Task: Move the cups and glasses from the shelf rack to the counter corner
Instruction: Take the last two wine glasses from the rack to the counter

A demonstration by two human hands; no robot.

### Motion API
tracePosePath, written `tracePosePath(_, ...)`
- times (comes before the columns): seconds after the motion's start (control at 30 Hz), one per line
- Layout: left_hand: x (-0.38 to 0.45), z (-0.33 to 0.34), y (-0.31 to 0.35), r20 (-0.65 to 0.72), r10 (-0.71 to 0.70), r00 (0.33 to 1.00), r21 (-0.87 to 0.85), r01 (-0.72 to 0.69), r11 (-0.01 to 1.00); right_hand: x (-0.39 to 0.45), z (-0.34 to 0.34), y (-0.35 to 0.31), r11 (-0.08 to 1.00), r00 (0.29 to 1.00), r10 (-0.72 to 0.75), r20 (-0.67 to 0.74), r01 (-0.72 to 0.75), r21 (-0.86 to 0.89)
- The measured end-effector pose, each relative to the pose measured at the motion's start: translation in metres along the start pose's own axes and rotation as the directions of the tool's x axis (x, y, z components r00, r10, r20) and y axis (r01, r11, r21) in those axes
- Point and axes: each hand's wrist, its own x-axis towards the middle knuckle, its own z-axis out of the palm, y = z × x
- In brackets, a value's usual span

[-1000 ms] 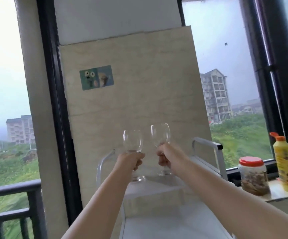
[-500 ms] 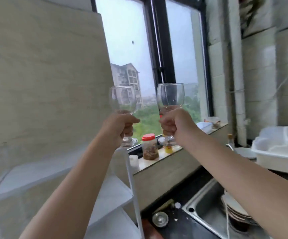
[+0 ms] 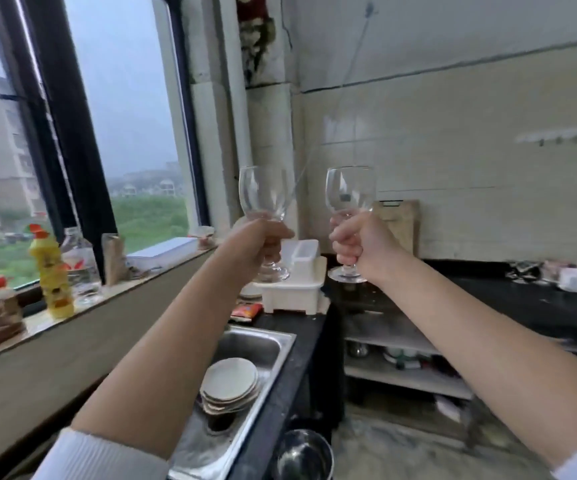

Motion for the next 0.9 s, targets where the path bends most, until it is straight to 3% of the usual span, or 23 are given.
tracePosePath(0.23,0.088,0.16,-0.075,0.203,-0.083,0.976,-0.025,0.09,0.996,0.011,-0.182,-0.014,0.999,0.975,0.011,-0.22,-0.02,-0.042)
tracePosePath(0.37,0.129,0.224,-0.103,0.29,-0.12,0.949,0.025,0.117,0.993,0.021,-0.247,-0.015,0.998,0.948,0.017,-0.319,-0.034,-0.049)
tracePosePath(0.57,0.214,0.321,-0.144,0.48,-0.08,0.873,0.044,0.067,0.997,0.062,-0.351,-0.022,0.996,0.879,-0.022,-0.476,-0.02,-0.082)
tracePosePath(0.9,0.381,0.458,-0.183,0.646,-0.046,0.762,-0.02,0.078,0.997,0.162,-0.501,-0.054,0.989,0.725,-0.144,-0.673,0.075,-0.131)
